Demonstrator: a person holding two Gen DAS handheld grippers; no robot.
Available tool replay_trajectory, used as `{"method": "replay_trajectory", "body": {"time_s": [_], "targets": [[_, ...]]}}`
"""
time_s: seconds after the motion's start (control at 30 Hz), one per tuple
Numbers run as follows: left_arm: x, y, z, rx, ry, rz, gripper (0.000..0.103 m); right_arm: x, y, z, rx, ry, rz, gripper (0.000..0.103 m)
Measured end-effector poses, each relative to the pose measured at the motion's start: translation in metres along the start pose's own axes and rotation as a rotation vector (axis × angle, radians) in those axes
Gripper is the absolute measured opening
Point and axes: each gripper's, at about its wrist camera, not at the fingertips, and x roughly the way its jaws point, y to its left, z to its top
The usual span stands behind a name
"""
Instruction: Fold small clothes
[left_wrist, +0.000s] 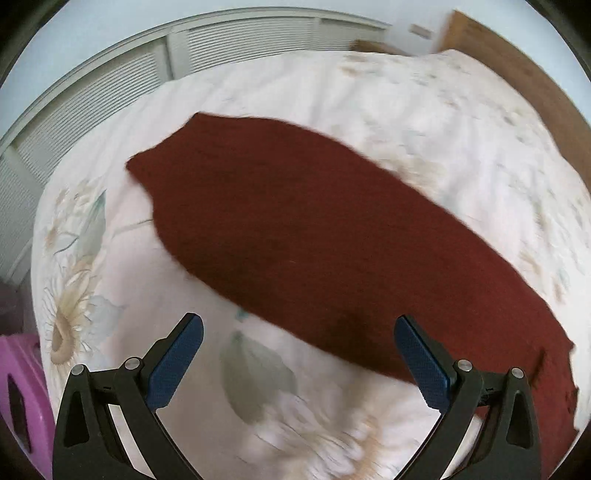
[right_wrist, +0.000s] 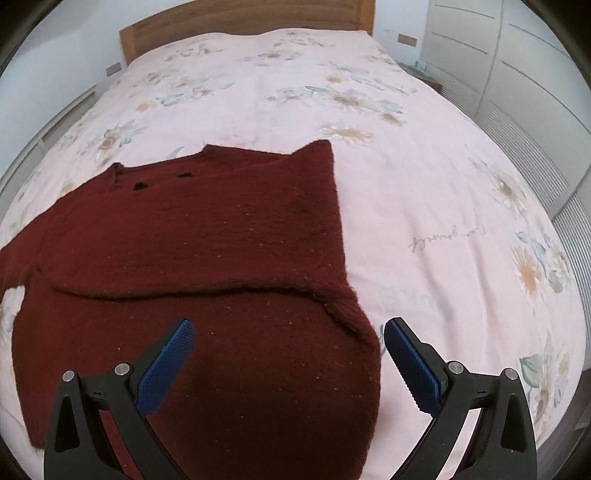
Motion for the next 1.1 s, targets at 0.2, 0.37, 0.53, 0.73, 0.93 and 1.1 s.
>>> {"method": "replay_trajectory", "body": {"time_s": [0.2,0.37,0.53,0.73,0.93,1.1], "targets": [[0.028,0.031,0.017,-0.121,0.091,-0.004,0.102,0.002,0.005,0.000,-0.029,0.021,-0.021,0.103],[0.027,0.034,0.026,-0.065,0.089,-0.005,0.101,0.008,0.009,0.003,-0.036,0.031,-0.031,0.103],[0.014,0.031,0.028,-0.004,0.047,-0.033,0.041,0.015,0.011,0.002,-0.035,0.043,-0.028,0.103],[-0.029,0.011,0.029,0.125,-0.037,-0.070,0.006,0.012,0.014,0.001,-0.043,0.038,-0.016,0.103],[-0.061,-0.042,0.007,0.281,-0.049,-0.155,0.006,0.006,0.017,0.003,-0.052,0.023,0.006,0.103],[-0.089,-0.093,-0.034,0.425,-0.022,-0.238,0.006,0.005,0.021,0.007,-0.074,0.014,0.019,0.103]]}}
